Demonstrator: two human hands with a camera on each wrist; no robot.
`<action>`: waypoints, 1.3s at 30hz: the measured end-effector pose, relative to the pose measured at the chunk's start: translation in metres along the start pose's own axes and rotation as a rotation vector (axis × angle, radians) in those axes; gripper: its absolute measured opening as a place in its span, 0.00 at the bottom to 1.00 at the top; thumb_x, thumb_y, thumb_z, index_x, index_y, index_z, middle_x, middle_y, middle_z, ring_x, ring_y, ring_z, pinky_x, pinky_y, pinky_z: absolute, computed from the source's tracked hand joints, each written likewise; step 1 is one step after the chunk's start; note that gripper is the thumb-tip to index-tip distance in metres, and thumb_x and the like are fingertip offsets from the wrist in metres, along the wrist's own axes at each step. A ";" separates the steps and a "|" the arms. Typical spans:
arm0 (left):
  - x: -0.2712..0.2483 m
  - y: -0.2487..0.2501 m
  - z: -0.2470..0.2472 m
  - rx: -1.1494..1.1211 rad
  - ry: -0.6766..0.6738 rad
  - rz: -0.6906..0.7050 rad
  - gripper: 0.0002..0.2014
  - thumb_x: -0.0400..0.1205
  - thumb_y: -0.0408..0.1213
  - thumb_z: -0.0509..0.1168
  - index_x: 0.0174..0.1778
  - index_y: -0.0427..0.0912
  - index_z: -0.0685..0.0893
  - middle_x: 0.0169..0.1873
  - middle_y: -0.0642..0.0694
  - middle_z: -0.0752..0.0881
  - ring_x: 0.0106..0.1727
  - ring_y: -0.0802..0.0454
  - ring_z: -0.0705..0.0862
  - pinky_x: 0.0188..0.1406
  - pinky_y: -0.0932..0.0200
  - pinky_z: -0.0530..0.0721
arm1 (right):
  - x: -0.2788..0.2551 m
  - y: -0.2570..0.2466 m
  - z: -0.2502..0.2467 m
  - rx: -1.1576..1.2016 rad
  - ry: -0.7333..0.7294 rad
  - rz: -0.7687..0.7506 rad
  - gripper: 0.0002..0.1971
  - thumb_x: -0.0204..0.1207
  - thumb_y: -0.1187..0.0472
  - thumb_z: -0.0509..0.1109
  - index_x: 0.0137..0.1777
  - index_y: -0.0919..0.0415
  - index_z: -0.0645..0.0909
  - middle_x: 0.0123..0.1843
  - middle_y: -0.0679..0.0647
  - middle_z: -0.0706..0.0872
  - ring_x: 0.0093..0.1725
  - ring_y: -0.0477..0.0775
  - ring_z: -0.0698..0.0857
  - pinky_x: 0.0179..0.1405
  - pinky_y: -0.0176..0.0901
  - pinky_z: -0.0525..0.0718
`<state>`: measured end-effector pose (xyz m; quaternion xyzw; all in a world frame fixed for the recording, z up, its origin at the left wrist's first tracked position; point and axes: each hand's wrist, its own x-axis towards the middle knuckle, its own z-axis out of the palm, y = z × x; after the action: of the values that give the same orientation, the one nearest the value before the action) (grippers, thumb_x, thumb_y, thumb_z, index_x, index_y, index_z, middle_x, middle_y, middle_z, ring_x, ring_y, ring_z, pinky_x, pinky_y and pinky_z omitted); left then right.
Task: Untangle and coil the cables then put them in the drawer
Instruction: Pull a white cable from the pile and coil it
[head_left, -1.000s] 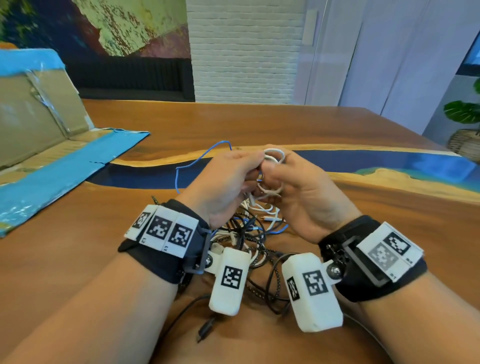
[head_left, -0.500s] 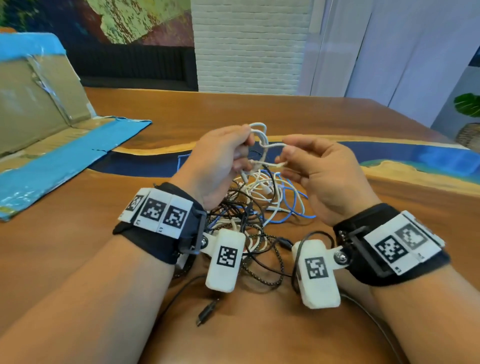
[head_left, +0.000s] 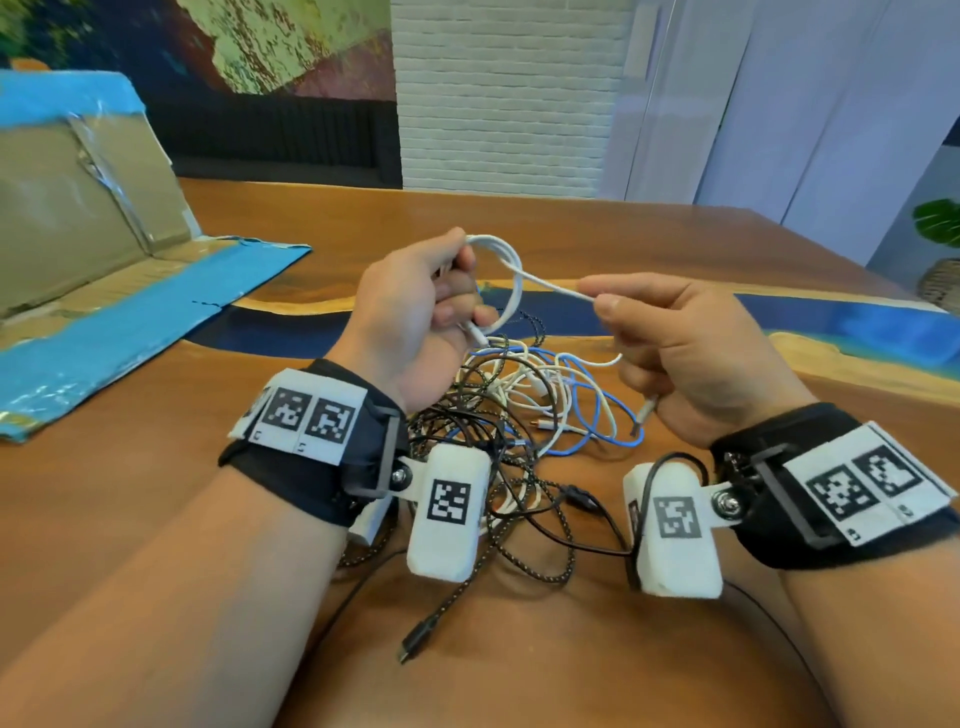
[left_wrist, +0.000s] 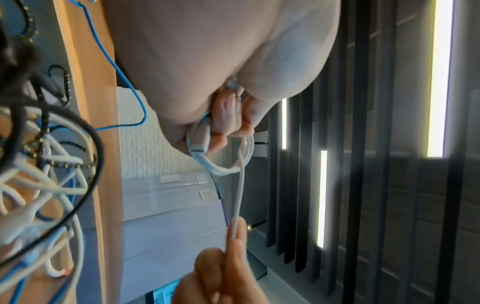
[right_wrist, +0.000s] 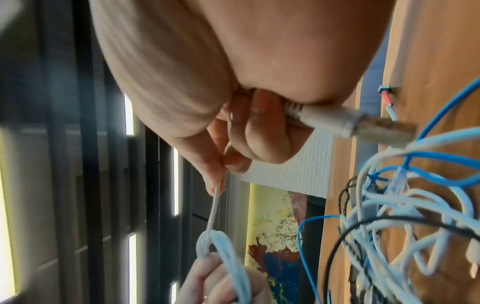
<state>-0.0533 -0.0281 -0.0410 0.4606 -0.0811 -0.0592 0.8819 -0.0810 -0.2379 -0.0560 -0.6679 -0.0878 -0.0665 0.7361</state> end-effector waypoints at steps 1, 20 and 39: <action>-0.002 -0.001 0.002 -0.037 -0.026 -0.012 0.18 0.93 0.41 0.57 0.37 0.41 0.78 0.28 0.52 0.58 0.22 0.56 0.59 0.28 0.61 0.74 | 0.001 0.002 -0.002 -0.048 0.019 -0.033 0.10 0.81 0.70 0.71 0.48 0.60 0.93 0.27 0.53 0.73 0.22 0.46 0.61 0.18 0.35 0.60; -0.019 -0.024 0.029 -0.158 -0.131 0.022 0.18 0.94 0.43 0.53 0.40 0.42 0.78 0.30 0.50 0.58 0.26 0.55 0.58 0.34 0.58 0.75 | -0.008 0.024 0.032 0.031 0.037 -0.053 0.11 0.71 0.61 0.81 0.50 0.68 0.92 0.46 0.71 0.92 0.43 0.61 0.90 0.50 0.54 0.92; -0.019 -0.019 0.023 0.531 -0.193 0.175 0.17 0.94 0.43 0.55 0.42 0.46 0.82 0.32 0.52 0.78 0.45 0.46 0.75 0.46 0.53 0.73 | -0.004 0.026 0.023 0.079 0.028 0.025 0.14 0.86 0.58 0.68 0.42 0.56 0.91 0.44 0.55 0.91 0.49 0.56 0.88 0.42 0.48 0.87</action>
<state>-0.0773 -0.0538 -0.0458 0.6586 -0.2166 -0.0032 0.7207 -0.0807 -0.2123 -0.0799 -0.6382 -0.0719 -0.0630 0.7639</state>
